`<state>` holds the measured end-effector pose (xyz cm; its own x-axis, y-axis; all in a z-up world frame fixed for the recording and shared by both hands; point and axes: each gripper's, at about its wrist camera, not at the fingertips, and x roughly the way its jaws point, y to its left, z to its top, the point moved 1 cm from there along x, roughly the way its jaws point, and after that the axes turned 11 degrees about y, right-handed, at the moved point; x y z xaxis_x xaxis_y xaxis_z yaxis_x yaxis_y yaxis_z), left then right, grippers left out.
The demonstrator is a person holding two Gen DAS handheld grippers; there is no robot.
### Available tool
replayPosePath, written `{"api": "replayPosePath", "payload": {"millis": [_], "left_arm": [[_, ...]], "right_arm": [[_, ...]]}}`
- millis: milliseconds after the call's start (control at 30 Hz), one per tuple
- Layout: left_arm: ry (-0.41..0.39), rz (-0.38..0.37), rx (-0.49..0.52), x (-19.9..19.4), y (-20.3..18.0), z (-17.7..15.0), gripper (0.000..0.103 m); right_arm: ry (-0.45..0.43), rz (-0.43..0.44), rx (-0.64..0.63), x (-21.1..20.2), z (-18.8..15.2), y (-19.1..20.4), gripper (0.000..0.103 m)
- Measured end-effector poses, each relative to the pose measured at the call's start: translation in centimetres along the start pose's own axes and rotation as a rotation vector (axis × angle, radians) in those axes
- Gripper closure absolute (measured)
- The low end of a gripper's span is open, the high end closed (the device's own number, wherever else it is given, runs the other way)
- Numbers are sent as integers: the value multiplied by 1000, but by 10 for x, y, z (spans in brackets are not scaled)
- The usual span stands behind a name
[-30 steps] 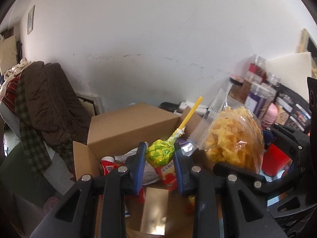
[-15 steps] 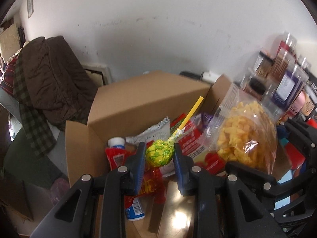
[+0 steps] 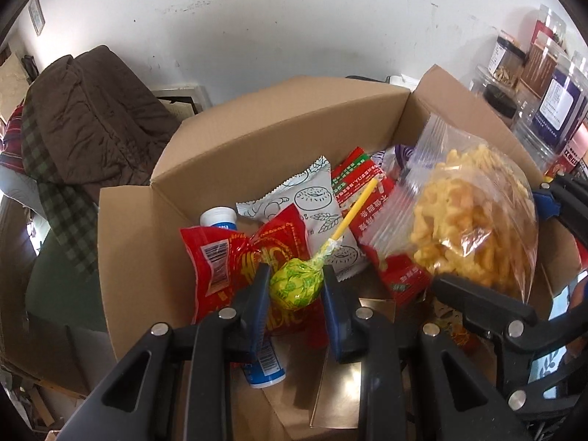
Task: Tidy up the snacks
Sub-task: 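Lower the lollipop and waffle into the box and open both grippers, then withdraw both grippers from the box back over the table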
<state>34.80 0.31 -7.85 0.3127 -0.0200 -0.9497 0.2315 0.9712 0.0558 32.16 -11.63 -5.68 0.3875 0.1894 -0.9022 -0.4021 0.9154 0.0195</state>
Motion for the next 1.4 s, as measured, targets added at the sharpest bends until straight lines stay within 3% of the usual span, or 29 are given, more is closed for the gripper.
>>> {"api": "replayPosePath", "payload": {"millis": [200,467,833,867,1033,1400], "left_arm": [[32,43,6,1,-5,2,76],[58,95,7,2,-7,3,76],[1,128,-3,-18,-16,0,74],[-2,130,-7,-20,-17,0,73],[-48,137,-50,-34,-16,-2,32],[-138,67,-72,-85,-17,-20,31]], "right_arm": [[66,-18,-22,6,3,4,18],[77,-58,-27,3,0,3,13],[41,-106,2,-13,-10,-3,7],[36,-111,5,-16,-9,-4,6],[11,-128,15,-28,-12,-5,5],[-115,-146,48,-77,-15,-2,5]]}}
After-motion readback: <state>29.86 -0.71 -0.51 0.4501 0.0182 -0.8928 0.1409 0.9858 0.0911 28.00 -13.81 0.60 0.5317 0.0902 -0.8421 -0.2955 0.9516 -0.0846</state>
